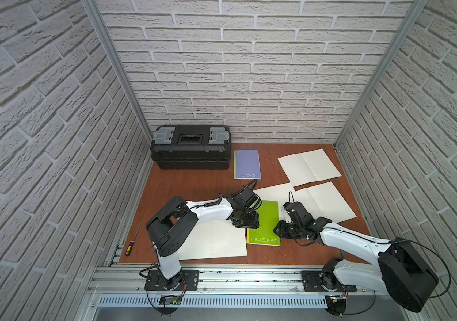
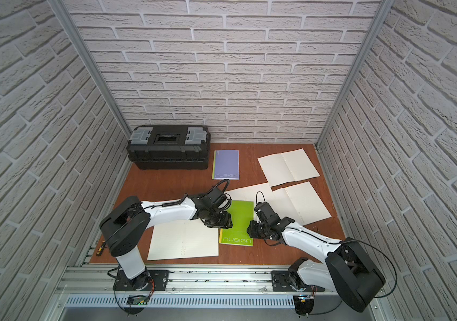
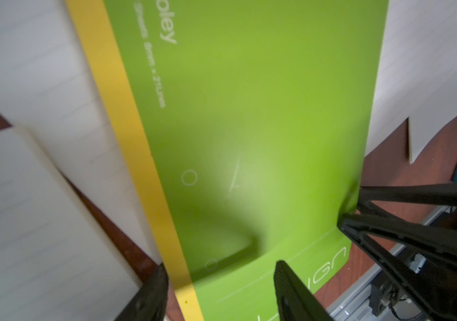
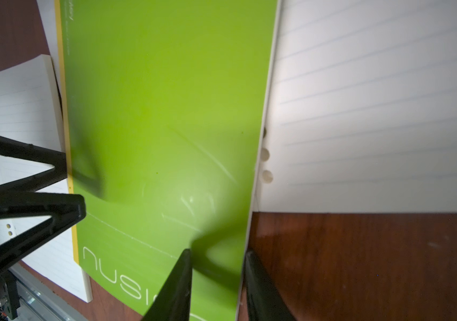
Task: Close the notebook
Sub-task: Pick up the notebook at the notebook.
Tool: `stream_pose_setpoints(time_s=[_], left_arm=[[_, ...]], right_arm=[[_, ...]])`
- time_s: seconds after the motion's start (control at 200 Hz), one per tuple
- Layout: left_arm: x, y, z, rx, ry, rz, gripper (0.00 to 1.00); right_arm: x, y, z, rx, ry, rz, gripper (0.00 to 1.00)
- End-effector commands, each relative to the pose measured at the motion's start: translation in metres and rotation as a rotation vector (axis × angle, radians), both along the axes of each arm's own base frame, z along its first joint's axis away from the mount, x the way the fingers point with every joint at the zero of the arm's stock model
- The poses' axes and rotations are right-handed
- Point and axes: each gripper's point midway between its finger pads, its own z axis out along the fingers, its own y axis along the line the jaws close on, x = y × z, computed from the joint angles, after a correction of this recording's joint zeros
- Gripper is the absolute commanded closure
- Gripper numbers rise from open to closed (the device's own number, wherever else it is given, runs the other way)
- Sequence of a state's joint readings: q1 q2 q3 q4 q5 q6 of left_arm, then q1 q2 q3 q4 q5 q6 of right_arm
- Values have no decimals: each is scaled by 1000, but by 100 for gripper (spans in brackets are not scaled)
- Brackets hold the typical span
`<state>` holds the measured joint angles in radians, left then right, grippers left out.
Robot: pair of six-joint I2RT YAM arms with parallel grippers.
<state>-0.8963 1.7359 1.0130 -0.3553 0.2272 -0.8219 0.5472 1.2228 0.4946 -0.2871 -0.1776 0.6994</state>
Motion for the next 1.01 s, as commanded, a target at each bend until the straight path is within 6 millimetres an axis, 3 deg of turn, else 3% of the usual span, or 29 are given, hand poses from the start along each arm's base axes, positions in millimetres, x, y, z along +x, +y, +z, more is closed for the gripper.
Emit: stream_pose_setpoints(time_s=[0.0,0.555,0.73,1.0], left_arm=[[-1,1,-1,25,-7,-15,40],[-9,-10,-9,-6,58,-47,39],[-9,-17,-1,-66,52,-42,39],[-6,-31,28,-239,29,-9,39]], right_arm=[[-4,-1,-1,-3,-9,12,67],[-8,-2,-5,12,-7,0,67],[-10,1,-11,32,4,-3,67],[-12,1,-15,39,10,-6,67]])
